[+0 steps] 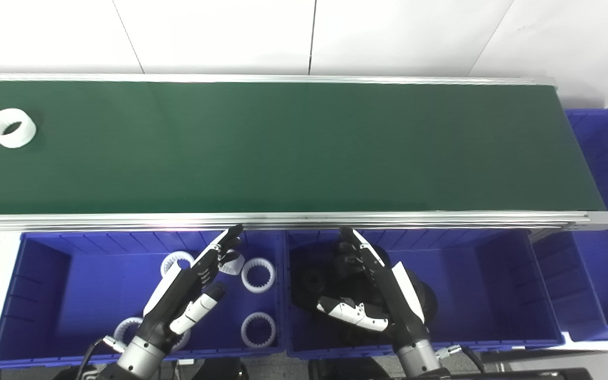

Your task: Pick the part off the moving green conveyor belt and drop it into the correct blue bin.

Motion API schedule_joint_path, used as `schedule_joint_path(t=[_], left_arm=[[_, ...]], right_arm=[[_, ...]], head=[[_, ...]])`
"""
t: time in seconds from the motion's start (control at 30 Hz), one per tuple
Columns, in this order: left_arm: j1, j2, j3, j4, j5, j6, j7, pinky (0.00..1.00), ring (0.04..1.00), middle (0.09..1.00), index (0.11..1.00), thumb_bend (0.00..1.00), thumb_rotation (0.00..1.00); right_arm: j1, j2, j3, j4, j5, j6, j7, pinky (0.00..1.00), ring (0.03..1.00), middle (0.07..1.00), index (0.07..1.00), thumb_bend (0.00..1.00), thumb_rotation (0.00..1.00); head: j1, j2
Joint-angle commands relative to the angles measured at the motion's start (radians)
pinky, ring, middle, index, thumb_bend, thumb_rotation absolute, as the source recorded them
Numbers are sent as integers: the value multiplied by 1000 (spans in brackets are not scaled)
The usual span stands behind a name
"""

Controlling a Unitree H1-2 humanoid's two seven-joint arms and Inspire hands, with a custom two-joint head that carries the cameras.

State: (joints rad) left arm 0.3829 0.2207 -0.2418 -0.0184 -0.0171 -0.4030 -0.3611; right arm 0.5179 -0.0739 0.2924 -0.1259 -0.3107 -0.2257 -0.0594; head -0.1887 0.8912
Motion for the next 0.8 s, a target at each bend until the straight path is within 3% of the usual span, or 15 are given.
schedule_joint_path(t=[0.0,0.77], left_arm=[[1,1,2,-21,-3,-27,10,921,970,988,954,443,893],[-2,3,1,-10,-13,-28,6,907,963,989,956,446,878]], right_arm=[[1,3,4,-14,3,-59,0,808,878,911,931,765,522],[0,3,6,-10,-4,-58,-1,806,878,904,928,764,510]], head=[[0,-2],[4,-12]])
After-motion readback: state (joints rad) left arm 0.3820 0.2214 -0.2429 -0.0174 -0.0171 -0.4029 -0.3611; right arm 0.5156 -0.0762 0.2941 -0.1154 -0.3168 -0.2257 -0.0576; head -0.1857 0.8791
